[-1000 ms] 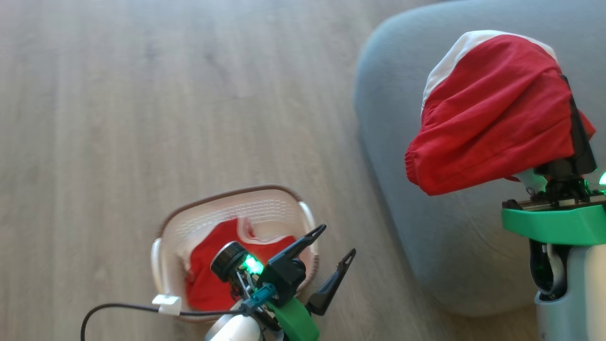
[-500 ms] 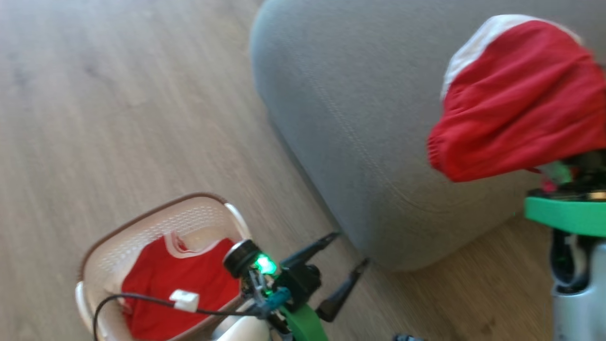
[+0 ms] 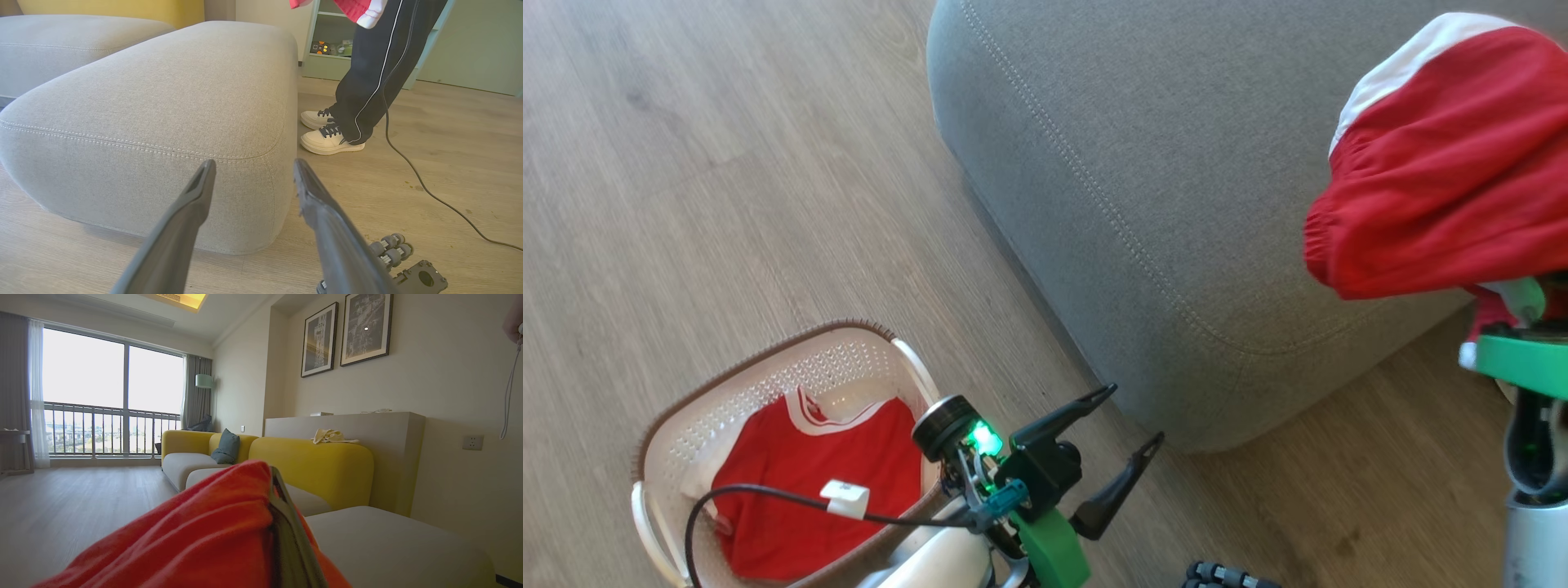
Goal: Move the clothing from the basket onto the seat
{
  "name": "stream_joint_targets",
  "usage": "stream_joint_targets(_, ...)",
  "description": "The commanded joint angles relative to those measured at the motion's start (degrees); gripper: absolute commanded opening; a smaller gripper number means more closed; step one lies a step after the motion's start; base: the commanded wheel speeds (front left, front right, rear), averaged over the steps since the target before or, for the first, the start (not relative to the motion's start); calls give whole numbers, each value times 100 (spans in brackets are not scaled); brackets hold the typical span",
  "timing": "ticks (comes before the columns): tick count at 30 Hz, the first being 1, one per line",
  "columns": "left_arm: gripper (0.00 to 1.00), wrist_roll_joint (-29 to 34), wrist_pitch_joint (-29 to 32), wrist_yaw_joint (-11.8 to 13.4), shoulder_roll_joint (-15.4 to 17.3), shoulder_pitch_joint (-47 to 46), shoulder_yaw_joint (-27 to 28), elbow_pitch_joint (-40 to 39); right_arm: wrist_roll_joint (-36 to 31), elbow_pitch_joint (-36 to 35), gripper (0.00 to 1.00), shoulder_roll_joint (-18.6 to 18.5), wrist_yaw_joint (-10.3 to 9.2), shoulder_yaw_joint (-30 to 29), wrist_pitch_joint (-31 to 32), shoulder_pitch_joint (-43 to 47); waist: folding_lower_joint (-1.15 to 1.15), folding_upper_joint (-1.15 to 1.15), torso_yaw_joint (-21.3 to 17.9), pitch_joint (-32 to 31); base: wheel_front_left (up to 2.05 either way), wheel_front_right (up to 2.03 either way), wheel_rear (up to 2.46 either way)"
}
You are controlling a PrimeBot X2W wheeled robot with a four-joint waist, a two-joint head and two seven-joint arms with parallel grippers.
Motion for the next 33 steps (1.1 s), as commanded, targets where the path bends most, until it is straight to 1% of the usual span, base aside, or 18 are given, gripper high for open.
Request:
stream_joint_targets(1,100,-14,-29,-4,1,-178,191,-168,-51,-171,0,-49,-1,33,-12,-183,0,0,5,7,0,0,0)
stream_joint_targets(5,100,57,-29,-4,60,-146,288,-183,-188,23,0,-49,-1,-211,-12,-330,0,0,23,143,0,0,0)
stream_joint_targets(7,100,131,-29,-4,105,-183,366,-195,-301,144,0,-49,-1,-385,-12,-559,0,0,93,357,0,0,0)
stream_joint_targets(8,100,131,-29,-4,105,-183,366,-195,-301,144,0,-49,-1,-385,-12,-559,0,0,93,357,0,0,0)
stream_joint_targets(9,100,179,-29,-4,151,-281,343,-204,-364,233,0,-64,-1,-548,-12,-740,0,0,203,593,0,0,0)
stream_joint_targets(11,100,223,-29,-4,238,-435,305,-212,-370,303,0,-158,-1,-683,-12,-1002,0,0,313,885,0,0,0)
stream_joint_targets(16,100,315,-29,-4,548,-829,109,-197,-324,546,0,-539,-1,-765,-12,-1790,0,0,473,1526,0,0,0)
stream_joint_targets(20,100,317,-29,-4,736,-1112,-141,-280,-422,880,0,-939,-1,-602,-12,-2358,0,0,544,1905,0,0,0)
stream_joint_targets(26,100,333,-29,-4,874,-1442,-340,-392,-383,1518,0,-1464,-1,-478,-12,-3295,0,0,654,2332,0,0,0)
stream_joint_targets(33,100,375,-29,-4,978,-1605,-369,-471,-255,2392,0,-1990,-1,-435,-12,-4274,0,0,809,2728,0,0,0)
